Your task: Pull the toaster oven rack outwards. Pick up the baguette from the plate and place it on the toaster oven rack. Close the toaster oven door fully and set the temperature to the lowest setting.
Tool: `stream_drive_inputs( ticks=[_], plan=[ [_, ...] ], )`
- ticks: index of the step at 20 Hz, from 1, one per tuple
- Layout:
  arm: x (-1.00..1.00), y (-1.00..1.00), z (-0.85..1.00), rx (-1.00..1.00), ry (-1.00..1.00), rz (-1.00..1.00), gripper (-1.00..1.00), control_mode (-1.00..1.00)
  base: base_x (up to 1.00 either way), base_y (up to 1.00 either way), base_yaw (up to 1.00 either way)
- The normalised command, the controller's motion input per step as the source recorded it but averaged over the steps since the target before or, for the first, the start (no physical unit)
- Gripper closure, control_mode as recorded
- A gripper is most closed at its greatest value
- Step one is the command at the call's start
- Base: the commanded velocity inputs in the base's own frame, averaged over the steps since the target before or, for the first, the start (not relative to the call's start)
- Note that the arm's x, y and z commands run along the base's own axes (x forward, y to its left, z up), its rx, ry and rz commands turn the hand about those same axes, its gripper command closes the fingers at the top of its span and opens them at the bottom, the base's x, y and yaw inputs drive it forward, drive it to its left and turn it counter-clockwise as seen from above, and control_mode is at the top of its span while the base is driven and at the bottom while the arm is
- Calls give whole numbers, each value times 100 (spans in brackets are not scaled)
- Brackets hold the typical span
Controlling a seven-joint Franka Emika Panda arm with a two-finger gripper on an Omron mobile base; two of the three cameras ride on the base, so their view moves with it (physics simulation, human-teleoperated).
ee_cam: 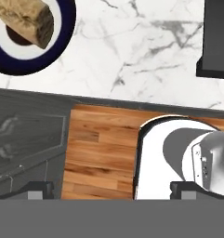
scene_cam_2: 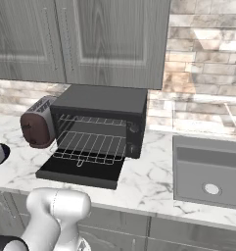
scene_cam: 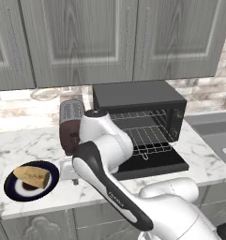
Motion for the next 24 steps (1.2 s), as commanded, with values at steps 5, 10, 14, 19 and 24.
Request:
stream_drive_inputs(
  ticks=[5,10,14,19,24],
  plan=[
    [5,50,0,0,2,11,-100,-100,0,0,0],
    [22,36,0,0,0,17,-100,-100,0,0,0],
    [37,32,0,-1,-4,13,-100,-100,0,0,0],
    [36,30,0,-2,-12,11,-100,-100,0,0,0],
    [16,30,0,-3,-16,11,-100,-100,0,0,0]
  ],
)
